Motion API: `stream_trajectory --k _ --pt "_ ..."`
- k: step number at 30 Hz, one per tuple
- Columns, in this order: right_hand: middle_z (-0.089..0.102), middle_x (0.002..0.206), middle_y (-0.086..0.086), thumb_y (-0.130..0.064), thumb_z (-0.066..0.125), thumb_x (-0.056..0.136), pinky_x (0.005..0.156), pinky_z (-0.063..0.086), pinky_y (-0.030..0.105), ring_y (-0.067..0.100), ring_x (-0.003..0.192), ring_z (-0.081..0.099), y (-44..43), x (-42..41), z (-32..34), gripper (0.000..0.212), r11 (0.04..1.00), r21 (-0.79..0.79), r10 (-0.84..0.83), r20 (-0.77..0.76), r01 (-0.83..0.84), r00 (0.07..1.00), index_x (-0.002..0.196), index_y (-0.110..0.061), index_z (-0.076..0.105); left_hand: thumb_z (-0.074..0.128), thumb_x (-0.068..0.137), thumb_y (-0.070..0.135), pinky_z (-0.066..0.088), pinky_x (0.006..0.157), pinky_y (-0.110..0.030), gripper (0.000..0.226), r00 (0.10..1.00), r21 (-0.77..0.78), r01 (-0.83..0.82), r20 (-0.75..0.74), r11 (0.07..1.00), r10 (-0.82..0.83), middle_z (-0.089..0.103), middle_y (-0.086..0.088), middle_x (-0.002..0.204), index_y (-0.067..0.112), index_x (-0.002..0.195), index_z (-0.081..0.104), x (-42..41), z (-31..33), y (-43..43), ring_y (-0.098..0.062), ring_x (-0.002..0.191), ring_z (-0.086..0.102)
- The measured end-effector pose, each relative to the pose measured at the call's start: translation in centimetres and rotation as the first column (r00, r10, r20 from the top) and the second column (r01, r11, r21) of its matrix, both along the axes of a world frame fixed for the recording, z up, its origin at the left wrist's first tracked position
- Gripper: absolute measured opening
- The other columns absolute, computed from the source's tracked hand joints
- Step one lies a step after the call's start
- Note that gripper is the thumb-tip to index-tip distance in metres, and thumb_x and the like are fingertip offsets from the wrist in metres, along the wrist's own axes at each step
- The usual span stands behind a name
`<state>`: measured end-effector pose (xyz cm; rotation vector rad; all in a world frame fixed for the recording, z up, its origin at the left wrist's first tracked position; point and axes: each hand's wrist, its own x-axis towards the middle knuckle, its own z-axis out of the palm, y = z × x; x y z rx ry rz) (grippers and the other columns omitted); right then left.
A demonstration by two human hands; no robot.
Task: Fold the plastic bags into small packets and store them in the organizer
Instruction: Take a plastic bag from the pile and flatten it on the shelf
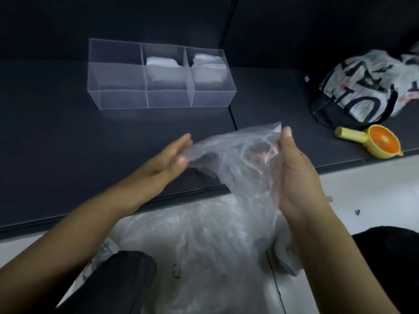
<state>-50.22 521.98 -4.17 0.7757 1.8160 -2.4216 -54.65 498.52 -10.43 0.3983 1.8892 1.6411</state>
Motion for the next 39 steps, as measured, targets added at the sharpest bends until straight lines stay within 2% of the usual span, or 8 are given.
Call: stream_trajectory --k 3,7,14,18,23,28,33,39 --pt "0.065 0.119 0.021 -0.056 0.059 0.083 0.101 0.045 0.052 0.035 0.112 0.063 -1.7 -4.0 0.0 0.064 0.979 -0.175 0.116 0.039 -0.108 0.992 0.118 -0.004 0.065 0.066 0.074 0.064 0.040 0.089 -0.002 0.072 0.991 0.030 -0.118 -0.064 0.993 0.120 0.049 0.034 0.132 0.043 0.138 0.040 -1.6 0.4 1.1 0.019 0.115 0.046" --pt "0.068 0.109 0.024 -0.049 0.073 0.078 0.087 0.054 0.055 0.041 0.100 0.066 -2.6 -8.0 -1.4 0.063 0.988 0.009 0.151 0.101 -0.152 0.983 0.106 0.006 0.063 0.072 0.080 0.028 0.038 0.043 -0.008 0.007 0.882 -0.011 -0.470 -0.025 0.883 0.470 0.068 0.012 0.064 0.022 0.078 0.071 -5.0 0.1 -0.3 0.002 0.052 0.058" --pt "0.059 0.072 0.000 -0.029 0.068 0.087 0.073 0.046 0.033 0.015 0.069 0.056 -2.0 -12.0 -6.4 0.022 0.858 0.484 0.083 0.204 -0.175 0.975 0.073 -0.017 0.057 0.073 0.062 0.048 0.035 0.042 -0.016 0.034 0.838 -0.205 -0.480 0.180 0.853 0.515 0.056 -0.006 0.065 0.021 0.082 0.075 -7.5 -1.2 -6.3 -0.010 0.045 0.041" --pt "0.058 0.113 -0.003 -0.020 0.063 0.091 0.083 0.043 0.011 0.001 0.097 0.056 -2.8 -11.4 -6.4 0.017 0.629 0.752 0.348 -0.045 -0.198 0.936 0.105 -0.029 0.062 0.074 0.077 0.040 0.046 0.080 -0.020 0.055 0.796 -0.414 -0.604 -0.268 0.681 0.543 0.059 0.003 0.110 0.022 0.126 0.057 -7.3 -2.5 -7.7 -0.006 0.094 0.057" --pt "0.030 0.145 -0.017 -0.016 0.057 0.095 0.097 0.024 -0.004 -0.008 0.131 0.028 -5.2 -12.3 -7.0 0.047 0.308 0.737 0.751 0.200 -0.602 0.629 0.134 -0.040 0.048 0.048 0.086 0.060 0.029 0.101 -0.035 0.059 0.537 -0.269 -0.711 -0.804 0.649 0.255 0.051 0.000 0.129 0.018 0.127 0.056 -5.4 -1.6 -5.0 -0.018 0.119 0.042" --pt "0.060 0.117 -0.003 -0.023 0.063 0.092 0.090 0.048 0.023 0.006 0.102 0.059 -7.2 -13.9 -8.8 0.049 0.549 0.615 0.573 0.217 -0.566 0.791 0.137 -0.029 0.046 0.039 0.078 0.076 0.027 0.100 -0.034 0.074 0.826 -0.667 -0.506 -0.558 0.547 0.085 0.052 0.005 0.126 0.023 0.126 0.056 -5.3 -3.7 -0.7 -0.020 0.118 0.044" --pt "0.069 0.072 0.002 -0.008 0.072 0.083 0.065 0.052 0.017 0.009 0.067 0.063 -7.1 -14.2 -8.6 0.014 0.627 0.450 0.611 0.223 -0.636 0.760 0.097 -0.010 0.069 0.070 0.085 0.019 0.046 0.082 -0.024 0.012 0.626 -0.243 -0.728 -0.617 0.641 0.477 0.069 0.007 0.088 0.021 0.074 0.073 -5.2 -5.3 -2.5 -0.010 0.085 0.062" --pt "0.062 0.063 -0.002 -0.014 0.071 0.077 0.058 0.047 0.015 0.005 0.058 0.056 -5.5 -12.8 -6.8 0.009 0.788 0.293 0.562 0.019 -0.542 0.827 0.070 -0.020 0.069 0.059 0.092 0.026 0.054 0.075 -0.021 0.018 0.564 0.176 -0.818 0.068 0.547 0.823 0.075 0.002 0.094 0.022 0.092 0.077 -5.2 -3.1 -6.0 -0.013 0.090 0.071"
